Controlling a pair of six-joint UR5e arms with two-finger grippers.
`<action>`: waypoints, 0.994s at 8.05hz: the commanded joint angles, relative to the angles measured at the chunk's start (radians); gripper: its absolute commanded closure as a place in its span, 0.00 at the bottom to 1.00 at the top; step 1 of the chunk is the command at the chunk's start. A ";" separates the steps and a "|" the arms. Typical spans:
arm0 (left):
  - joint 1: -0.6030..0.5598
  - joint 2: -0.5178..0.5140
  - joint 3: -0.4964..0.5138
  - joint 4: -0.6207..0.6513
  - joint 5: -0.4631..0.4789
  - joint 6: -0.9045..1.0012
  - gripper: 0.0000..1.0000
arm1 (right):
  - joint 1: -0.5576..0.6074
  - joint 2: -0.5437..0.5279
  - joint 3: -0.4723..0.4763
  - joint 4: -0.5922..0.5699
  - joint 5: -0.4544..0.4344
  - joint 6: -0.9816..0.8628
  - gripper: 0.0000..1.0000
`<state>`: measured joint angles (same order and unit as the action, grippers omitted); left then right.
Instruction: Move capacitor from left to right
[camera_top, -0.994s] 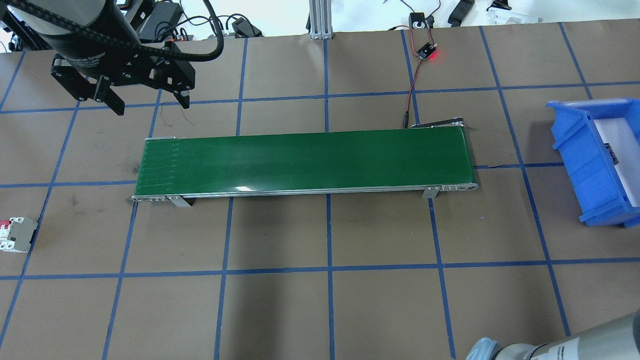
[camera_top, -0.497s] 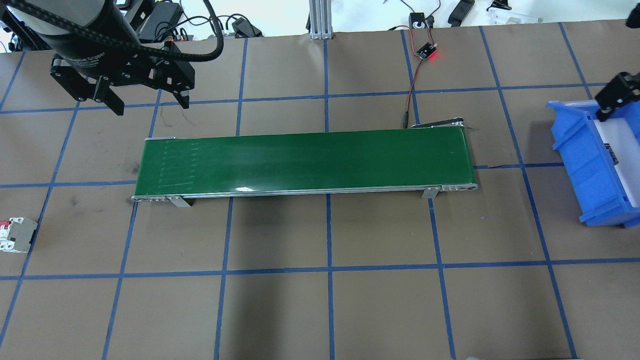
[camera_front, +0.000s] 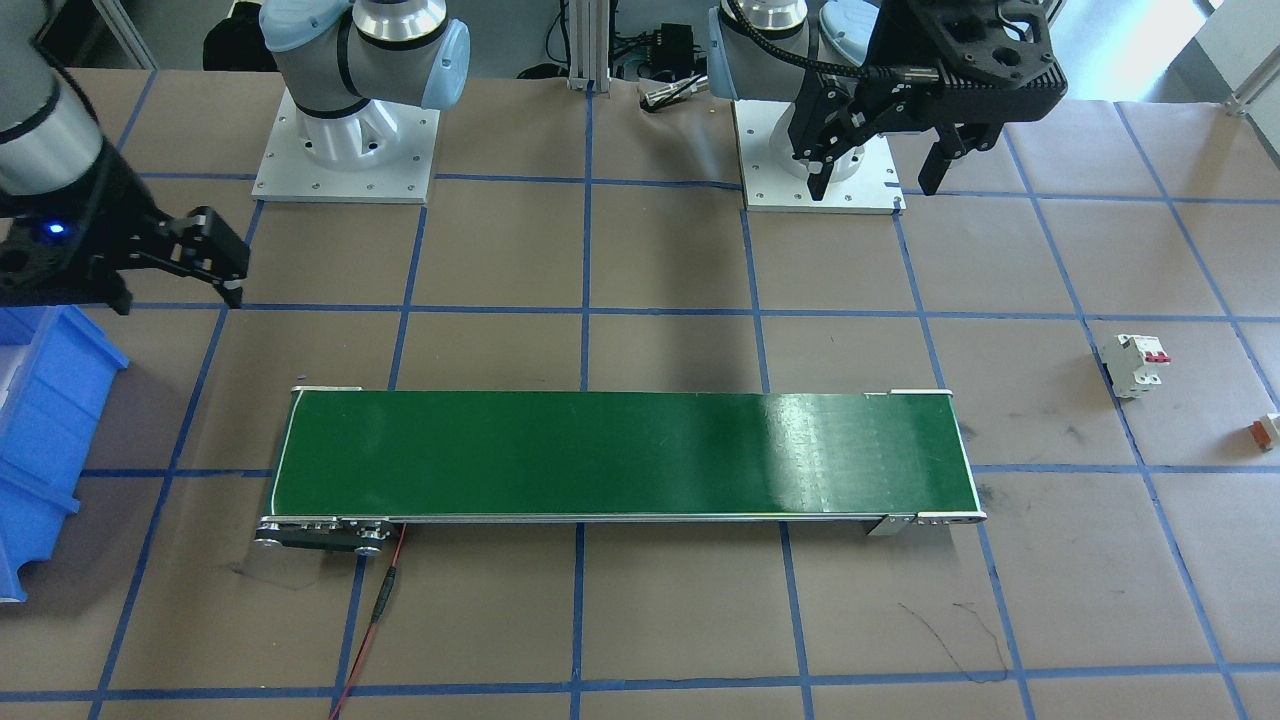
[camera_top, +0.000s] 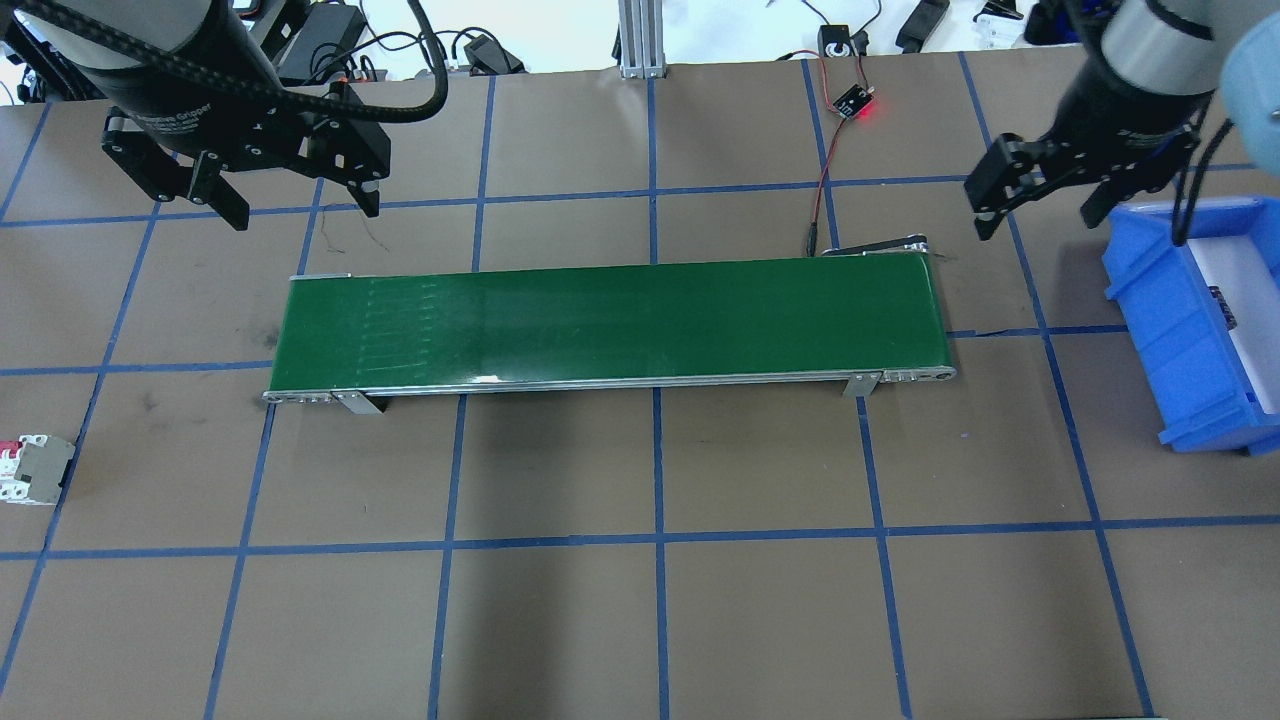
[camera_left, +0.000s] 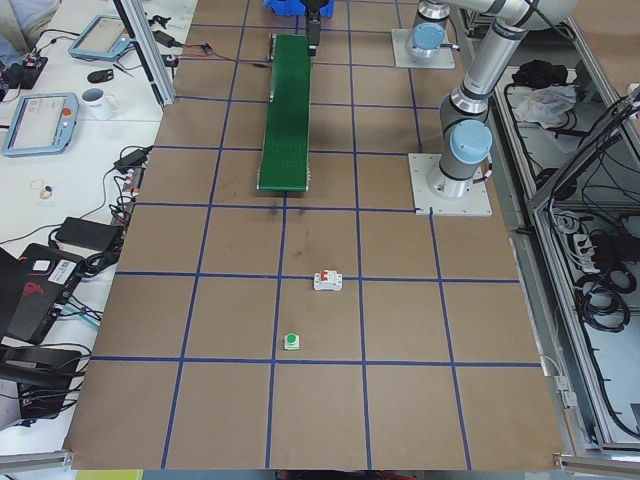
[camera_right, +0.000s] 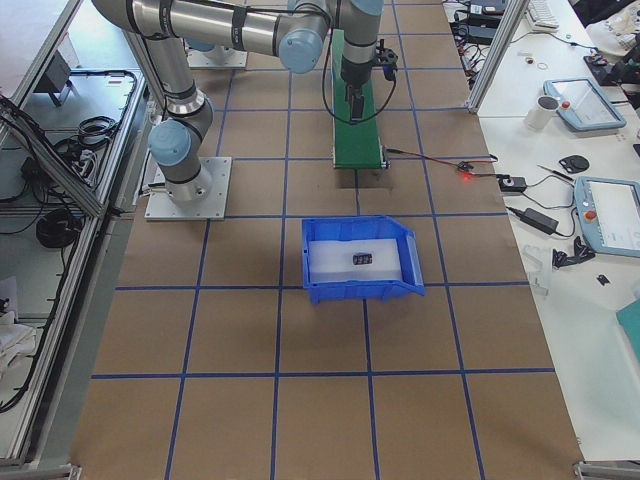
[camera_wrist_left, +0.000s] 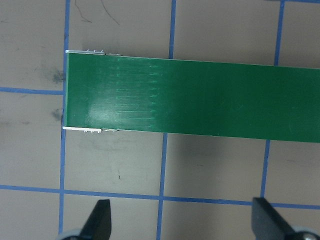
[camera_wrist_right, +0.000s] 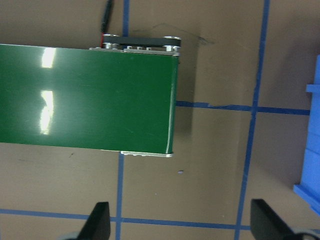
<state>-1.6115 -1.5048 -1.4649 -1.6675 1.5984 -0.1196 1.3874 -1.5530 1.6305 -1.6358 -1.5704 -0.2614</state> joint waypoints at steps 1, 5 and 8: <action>-0.001 0.002 0.000 0.000 0.000 0.000 0.00 | 0.163 0.014 -0.001 -0.006 -0.005 0.110 0.00; -0.001 0.002 0.000 0.000 0.000 0.000 0.00 | 0.168 0.002 -0.003 -0.006 0.026 0.106 0.00; -0.001 0.002 0.000 0.000 0.000 0.000 0.00 | 0.170 0.002 -0.004 0.002 0.026 0.105 0.00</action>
